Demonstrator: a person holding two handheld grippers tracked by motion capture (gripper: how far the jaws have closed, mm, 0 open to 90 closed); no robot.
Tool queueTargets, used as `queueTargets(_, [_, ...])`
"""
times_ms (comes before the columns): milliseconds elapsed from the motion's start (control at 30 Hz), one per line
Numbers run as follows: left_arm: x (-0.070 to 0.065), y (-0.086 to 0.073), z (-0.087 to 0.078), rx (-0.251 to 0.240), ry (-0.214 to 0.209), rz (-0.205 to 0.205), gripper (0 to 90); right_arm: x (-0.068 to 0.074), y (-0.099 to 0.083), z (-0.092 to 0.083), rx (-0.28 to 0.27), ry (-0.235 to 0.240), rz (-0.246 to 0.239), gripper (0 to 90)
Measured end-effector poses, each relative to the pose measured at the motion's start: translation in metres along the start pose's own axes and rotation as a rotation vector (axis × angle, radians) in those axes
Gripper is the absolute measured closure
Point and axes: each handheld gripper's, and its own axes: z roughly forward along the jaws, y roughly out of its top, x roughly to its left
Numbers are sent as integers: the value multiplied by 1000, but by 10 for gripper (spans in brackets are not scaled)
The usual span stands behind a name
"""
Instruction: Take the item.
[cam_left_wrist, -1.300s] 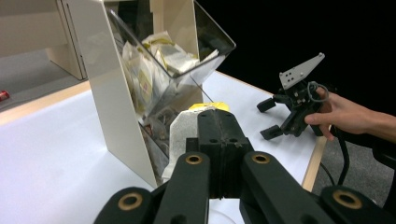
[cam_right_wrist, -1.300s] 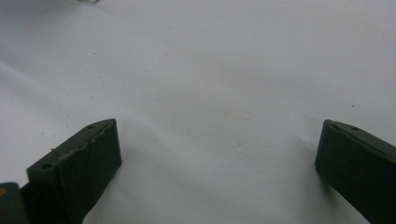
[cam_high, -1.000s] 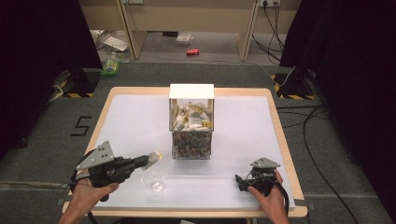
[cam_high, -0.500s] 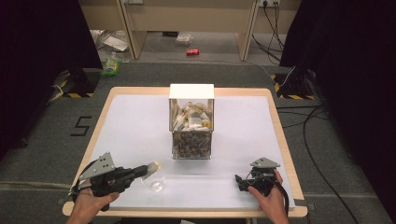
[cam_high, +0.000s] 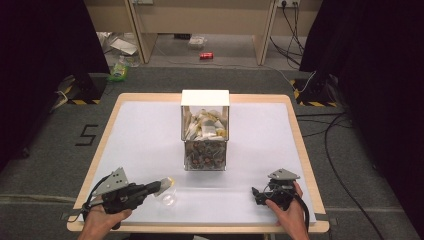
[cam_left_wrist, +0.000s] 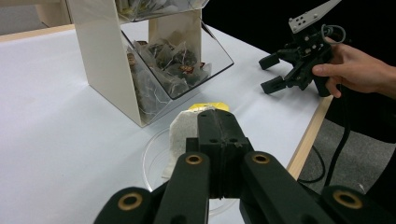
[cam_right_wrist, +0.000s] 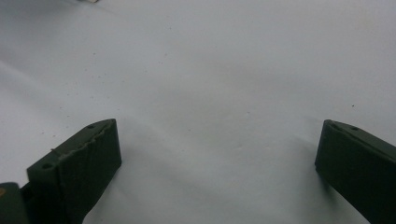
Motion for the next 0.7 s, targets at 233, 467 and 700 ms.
queueTargets(233, [1, -3, 8, 15, 1, 2, 894, 0, 0, 0, 1, 1, 4, 10])
queueTargets(467, [6, -9, 15, 33, 9, -2, 894, -1, 0, 0, -1, 0, -6, 10])
queueTargets(700, [9, -14, 19, 55, 10, -6, 891, 0, 0, 0, 1, 0, 6, 10])
